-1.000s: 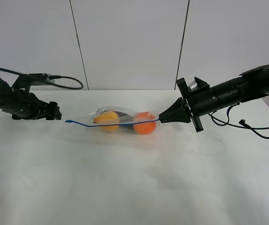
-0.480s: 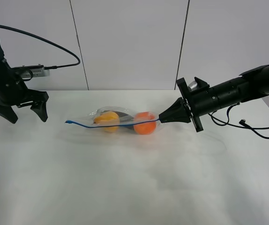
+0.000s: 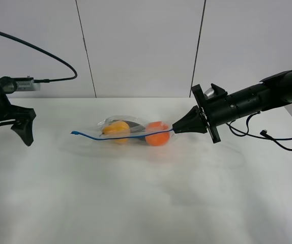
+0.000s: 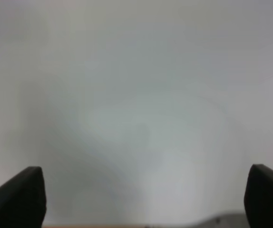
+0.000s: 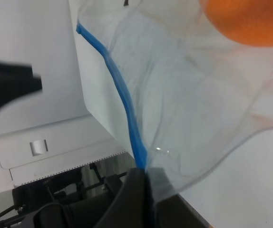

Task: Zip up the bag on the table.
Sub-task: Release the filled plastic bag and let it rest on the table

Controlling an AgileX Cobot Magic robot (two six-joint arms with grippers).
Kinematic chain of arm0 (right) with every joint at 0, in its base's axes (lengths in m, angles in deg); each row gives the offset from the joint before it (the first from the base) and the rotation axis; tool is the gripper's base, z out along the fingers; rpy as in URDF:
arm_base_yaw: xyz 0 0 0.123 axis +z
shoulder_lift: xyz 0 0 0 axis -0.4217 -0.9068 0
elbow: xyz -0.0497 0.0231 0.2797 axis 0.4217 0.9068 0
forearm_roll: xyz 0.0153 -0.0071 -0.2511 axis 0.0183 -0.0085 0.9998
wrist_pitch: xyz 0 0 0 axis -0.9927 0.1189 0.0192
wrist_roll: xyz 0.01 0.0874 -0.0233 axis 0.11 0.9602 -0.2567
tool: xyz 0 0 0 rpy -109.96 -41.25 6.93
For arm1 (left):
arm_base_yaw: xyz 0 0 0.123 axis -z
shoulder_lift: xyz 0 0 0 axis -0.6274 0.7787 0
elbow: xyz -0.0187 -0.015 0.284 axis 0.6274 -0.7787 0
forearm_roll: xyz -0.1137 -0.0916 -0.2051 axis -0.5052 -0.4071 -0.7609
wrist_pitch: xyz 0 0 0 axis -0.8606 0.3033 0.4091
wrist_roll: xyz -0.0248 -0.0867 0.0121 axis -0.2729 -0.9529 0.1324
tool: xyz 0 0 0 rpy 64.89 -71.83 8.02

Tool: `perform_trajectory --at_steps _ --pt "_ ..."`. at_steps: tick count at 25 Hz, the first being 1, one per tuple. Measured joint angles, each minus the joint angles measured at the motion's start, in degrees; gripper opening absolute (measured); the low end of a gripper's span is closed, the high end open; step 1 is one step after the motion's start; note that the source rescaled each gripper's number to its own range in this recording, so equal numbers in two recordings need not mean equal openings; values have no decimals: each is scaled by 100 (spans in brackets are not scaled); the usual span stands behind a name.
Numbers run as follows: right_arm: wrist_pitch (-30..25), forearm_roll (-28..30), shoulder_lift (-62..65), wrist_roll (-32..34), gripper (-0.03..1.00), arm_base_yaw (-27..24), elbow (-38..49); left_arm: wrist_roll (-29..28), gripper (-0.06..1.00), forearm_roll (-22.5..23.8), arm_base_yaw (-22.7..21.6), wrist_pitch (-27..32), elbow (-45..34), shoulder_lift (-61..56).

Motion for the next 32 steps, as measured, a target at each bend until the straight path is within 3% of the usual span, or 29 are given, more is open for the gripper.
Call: perform_trajectory --at_steps 5,8,14,23,32 --pt "0 0 0 -5 0 0 0 -5 96 -135 0 50 -1419 -1412" --pt "0 0 0 -5 0 0 0 -17 96 -306 0 -264 -2276 -2436" --pt "0 0 0 -5 0 0 0 -17 96 -349 0 -557 -3253 -4466" --pt "0 0 0 -22 0 0 0 -22 96 -347 0 -689 -4165 -6962" --pt "0 0 0 -65 0 0 0 -22 96 -347 0 -760 -4173 -7763"
